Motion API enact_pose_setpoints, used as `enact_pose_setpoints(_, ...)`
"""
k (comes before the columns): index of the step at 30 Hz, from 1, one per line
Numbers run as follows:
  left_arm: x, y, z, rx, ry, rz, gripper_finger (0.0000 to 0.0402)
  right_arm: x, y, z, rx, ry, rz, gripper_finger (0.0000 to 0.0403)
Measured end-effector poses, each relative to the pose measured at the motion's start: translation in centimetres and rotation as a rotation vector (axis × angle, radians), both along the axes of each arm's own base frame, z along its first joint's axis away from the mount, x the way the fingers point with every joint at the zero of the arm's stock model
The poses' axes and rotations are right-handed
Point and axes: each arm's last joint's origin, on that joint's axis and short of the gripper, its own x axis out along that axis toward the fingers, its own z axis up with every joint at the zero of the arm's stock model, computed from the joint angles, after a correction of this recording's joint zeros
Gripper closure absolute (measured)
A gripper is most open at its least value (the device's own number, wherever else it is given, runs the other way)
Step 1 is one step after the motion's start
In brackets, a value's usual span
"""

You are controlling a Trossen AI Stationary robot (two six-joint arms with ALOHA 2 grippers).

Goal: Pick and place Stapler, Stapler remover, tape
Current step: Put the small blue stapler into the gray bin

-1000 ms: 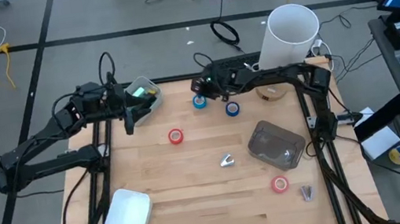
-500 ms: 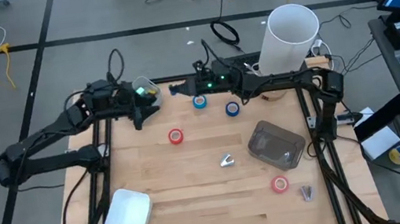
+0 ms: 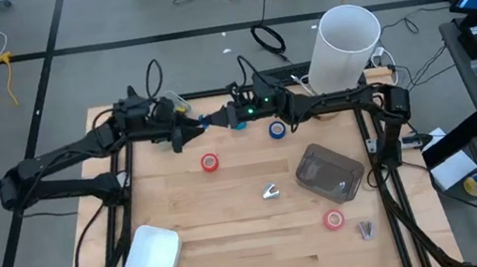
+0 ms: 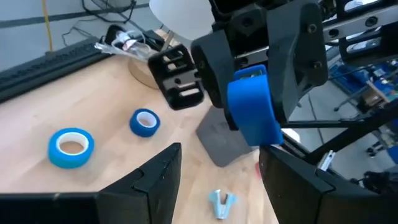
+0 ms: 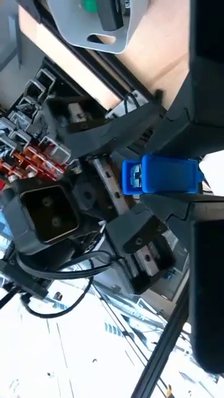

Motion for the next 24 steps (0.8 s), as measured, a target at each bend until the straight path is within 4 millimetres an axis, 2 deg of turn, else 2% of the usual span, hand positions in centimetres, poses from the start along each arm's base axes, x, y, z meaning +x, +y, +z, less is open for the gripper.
enact_pose_setpoints(19,0.3,-0.9,0.5,-0.101,-0.058,-0.113,0.0186,0.0,0.5,0.1,-0.019,-0.009,0.058,0.0343)
enact_pose_setpoints(24,0.3,-1.0,0.7,-0.112,-0.071,-0.167,0.0185,0.1,0.5,-0.3,-0.016,0.013,0.055,0.0343)
